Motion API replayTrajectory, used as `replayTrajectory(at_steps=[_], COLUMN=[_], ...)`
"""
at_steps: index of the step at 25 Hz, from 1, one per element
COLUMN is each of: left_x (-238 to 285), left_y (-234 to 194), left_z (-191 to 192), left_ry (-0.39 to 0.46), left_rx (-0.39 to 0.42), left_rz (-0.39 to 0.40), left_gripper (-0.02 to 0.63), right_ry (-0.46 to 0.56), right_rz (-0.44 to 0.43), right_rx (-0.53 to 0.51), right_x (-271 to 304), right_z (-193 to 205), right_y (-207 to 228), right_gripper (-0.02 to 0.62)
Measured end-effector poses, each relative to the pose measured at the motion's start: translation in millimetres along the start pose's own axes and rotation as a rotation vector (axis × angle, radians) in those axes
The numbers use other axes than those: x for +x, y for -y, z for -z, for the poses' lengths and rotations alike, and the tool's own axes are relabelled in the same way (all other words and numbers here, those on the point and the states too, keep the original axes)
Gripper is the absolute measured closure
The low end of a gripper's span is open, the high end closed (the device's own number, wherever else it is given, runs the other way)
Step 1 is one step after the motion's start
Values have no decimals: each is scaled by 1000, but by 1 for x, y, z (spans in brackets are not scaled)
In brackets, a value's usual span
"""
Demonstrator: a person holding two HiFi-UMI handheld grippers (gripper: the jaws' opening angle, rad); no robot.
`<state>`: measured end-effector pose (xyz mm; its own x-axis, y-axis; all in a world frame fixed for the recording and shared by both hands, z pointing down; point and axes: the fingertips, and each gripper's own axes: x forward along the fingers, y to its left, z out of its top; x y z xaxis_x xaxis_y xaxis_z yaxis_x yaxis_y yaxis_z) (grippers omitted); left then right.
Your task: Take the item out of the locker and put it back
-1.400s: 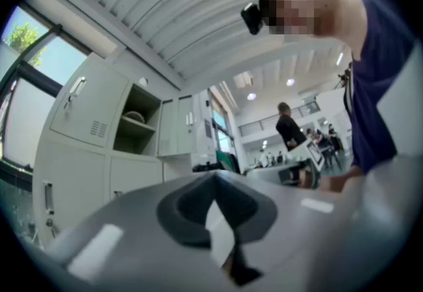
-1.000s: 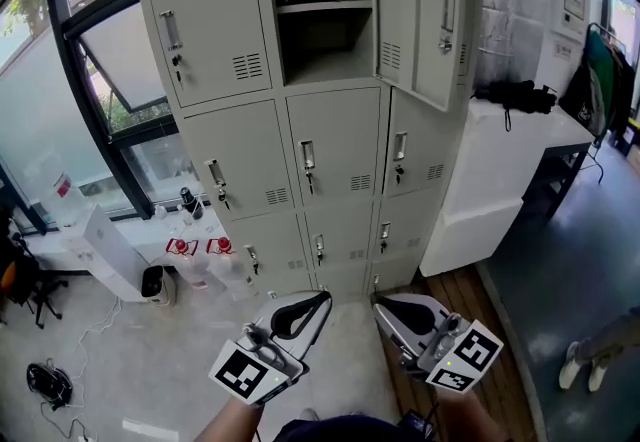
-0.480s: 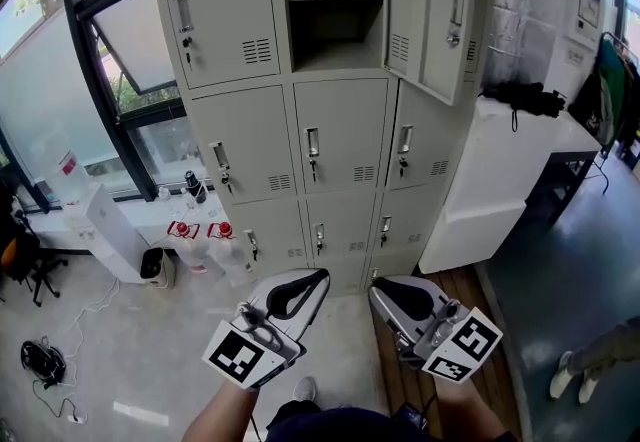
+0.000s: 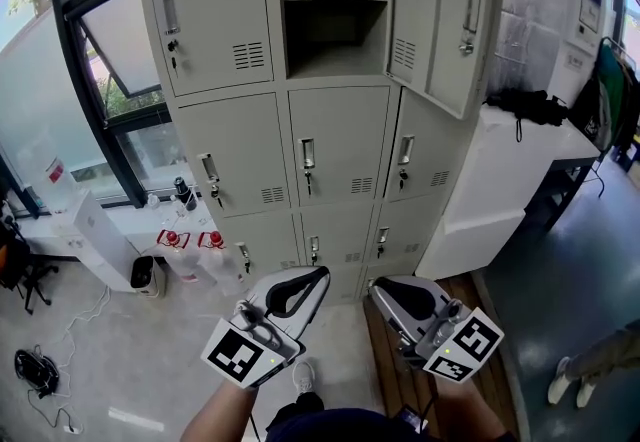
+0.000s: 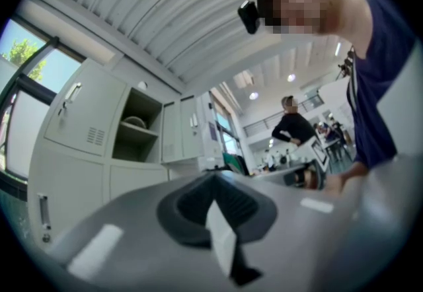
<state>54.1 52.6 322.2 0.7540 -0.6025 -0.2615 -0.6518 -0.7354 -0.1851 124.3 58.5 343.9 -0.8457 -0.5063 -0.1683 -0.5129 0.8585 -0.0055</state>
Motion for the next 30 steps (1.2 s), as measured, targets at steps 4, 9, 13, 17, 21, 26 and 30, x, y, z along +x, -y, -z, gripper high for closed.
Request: replayTrajectory(at_steps=[4,9,13,17,21,26,30], left_x=[17,39,53,67,78,86,93], left_y=[-37,-91,-131,-171,-208,-246,-267], left_z=[12,23,33,34,35,33,26], left_ry=[-3,3,2,19,38,66,87], left_rx=[-2,2,0,6,16,23,39], left_rz=[12,30,49,78,103,122,127], left_gripper=[603,603,603,603,603,603,603], right_ry=[3,5,0,3,8,25,40], right_rz=[17,36,53,73,103,150,173], right_rx=[-8,-16,-22,-50,-81,-117,-154], right_x=[28,71,106,144,177,206,220], right_z=[2,5,9,6,1,-6,-19], right_y=[30,67,94,117,137,158,171], right_gripper=[588,588,588,589,588,588,588])
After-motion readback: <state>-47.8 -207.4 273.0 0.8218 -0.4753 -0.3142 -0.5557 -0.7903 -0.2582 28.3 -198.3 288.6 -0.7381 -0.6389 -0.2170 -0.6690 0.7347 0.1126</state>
